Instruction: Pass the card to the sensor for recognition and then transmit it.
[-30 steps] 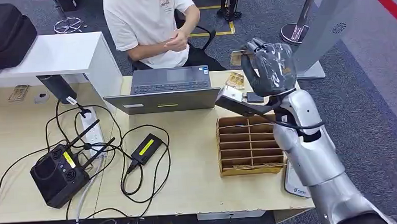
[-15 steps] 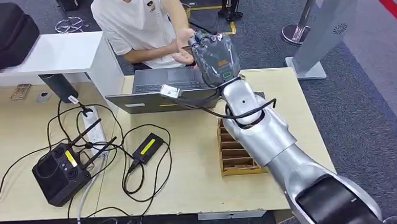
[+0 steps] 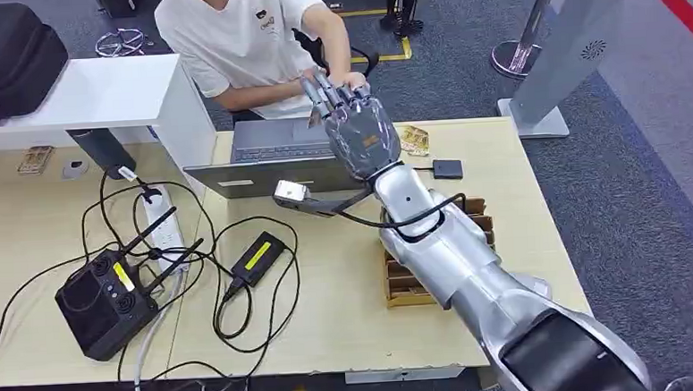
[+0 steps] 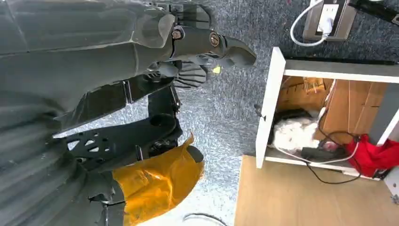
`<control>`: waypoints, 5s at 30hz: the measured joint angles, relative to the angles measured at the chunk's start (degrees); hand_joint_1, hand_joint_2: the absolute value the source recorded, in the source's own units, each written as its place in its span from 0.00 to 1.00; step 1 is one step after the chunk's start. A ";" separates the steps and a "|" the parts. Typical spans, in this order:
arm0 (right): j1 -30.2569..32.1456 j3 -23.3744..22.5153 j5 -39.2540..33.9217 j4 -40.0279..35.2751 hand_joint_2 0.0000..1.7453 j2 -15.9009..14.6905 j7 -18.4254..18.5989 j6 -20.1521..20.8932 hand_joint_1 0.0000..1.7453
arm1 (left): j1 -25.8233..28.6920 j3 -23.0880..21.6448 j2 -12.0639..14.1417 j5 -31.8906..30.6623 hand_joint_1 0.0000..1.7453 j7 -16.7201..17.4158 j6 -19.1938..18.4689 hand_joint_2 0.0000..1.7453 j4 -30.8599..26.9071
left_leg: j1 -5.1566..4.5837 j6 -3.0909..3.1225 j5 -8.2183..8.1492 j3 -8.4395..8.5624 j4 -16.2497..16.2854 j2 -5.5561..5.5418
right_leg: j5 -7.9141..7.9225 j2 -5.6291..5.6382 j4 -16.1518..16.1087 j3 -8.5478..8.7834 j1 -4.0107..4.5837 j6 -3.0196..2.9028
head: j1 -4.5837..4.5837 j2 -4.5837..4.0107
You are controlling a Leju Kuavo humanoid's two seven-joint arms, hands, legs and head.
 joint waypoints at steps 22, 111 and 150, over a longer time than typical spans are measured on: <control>8.46 -3.61 -14.47 -11.07 1.00 -3.70 -7.52 -1.79 0.00 | -0.12 -0.13 0.24 4.29 0.00 -1.55 -1.22 1.00 0.37 | 0.03 -0.05 0.00 -0.08 0.01 0.55 | 0.17 0.53 0.02 -0.27 0.11 -0.16 | 0.02 0.00; 63.91 -33.10 -23.71 -51.73 1.00 -18.36 -21.86 -2.62 0.00 | 1.79 2.08 2.86 4.16 0.00 -9.44 -4.83 1.00 0.79 | 0.43 -0.60 -0.18 -0.49 -0.01 1.14 | 0.21 1.13 0.15 -0.93 0.56 -0.67 | 0.00 0.00; 58.97 -22.08 -20.76 -36.89 1.00 -15.54 -24.20 -2.65 0.00 | 2.02 4.64 1.62 1.38 0.00 -10.10 -4.87 1.00 0.76 | 0.39 -0.54 -0.12 -0.74 0.02 0.70 | 0.23 0.65 0.03 -0.93 0.51 -0.60 | 0.00 0.00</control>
